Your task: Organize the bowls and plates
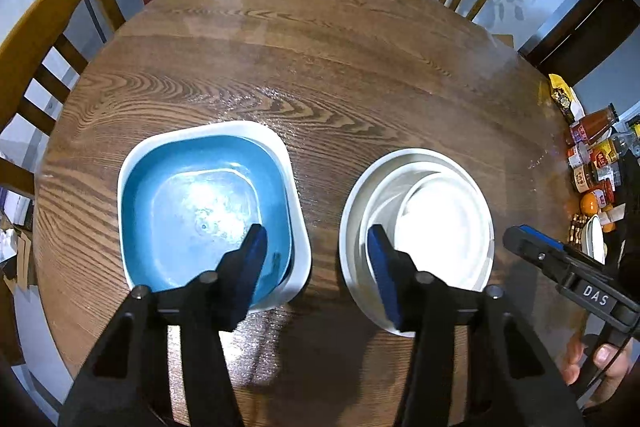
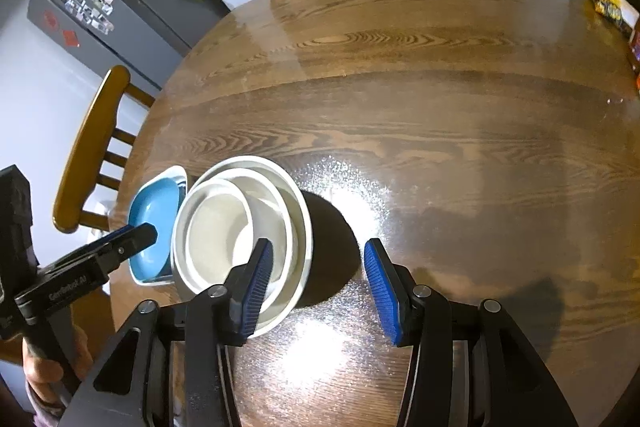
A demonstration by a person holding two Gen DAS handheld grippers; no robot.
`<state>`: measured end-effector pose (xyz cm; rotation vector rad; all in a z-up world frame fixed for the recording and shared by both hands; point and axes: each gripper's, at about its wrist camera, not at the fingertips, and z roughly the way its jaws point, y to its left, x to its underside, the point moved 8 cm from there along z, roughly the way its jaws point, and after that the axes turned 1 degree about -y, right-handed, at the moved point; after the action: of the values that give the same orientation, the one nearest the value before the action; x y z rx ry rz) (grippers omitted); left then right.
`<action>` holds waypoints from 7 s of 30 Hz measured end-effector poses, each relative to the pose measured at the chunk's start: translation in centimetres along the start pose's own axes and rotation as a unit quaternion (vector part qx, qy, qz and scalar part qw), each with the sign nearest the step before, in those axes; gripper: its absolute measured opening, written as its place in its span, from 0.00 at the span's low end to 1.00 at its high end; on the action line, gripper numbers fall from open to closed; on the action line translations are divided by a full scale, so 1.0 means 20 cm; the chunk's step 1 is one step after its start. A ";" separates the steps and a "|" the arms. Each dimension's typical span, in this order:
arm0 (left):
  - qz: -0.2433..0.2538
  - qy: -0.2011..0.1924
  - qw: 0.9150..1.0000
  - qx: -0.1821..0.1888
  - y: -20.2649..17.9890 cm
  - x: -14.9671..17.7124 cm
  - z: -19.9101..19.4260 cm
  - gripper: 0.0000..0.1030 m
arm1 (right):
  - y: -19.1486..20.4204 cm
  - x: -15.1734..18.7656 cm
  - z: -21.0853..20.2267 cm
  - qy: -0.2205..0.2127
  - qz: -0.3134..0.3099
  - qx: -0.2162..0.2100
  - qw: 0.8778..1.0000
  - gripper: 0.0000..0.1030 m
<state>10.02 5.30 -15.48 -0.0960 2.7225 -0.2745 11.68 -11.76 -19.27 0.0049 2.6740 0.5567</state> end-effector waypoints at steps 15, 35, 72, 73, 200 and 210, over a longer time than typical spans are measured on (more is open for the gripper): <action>-0.009 0.030 0.999 0.013 0.00 0.02 0.07 0.19 | 0.02 0.03 0.08 0.026 0.015 -0.037 0.999 0.23; 0.003 0.060 0.998 0.016 -0.04 0.07 0.12 0.19 | -0.03 0.05 0.07 0.042 0.048 -0.032 0.997 0.23; 0.015 -0.015 1.000 0.004 0.05 0.01 -0.08 0.01 | 0.27 0.01 0.01 0.000 0.002 -0.020 1.000 0.09; 0.012 -0.017 1.000 0.004 0.08 0.00 -0.09 0.01 | 0.30 0.00 0.01 -0.001 -0.002 -0.021 1.000 0.09; 0.133 -0.126 0.980 -0.074 0.61 0.15 -0.57 0.99 | 0.96 0.38 -0.18 -0.133 -0.125 0.082 0.980 0.83; 0.133 -0.120 0.981 -0.070 0.61 0.16 -0.56 0.99 | 0.97 0.39 -0.16 -0.128 -0.125 0.082 0.980 0.83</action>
<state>2.29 18.84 -9.14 0.1827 2.4754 0.0062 1.78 5.54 -12.25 -0.1976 2.4119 0.2365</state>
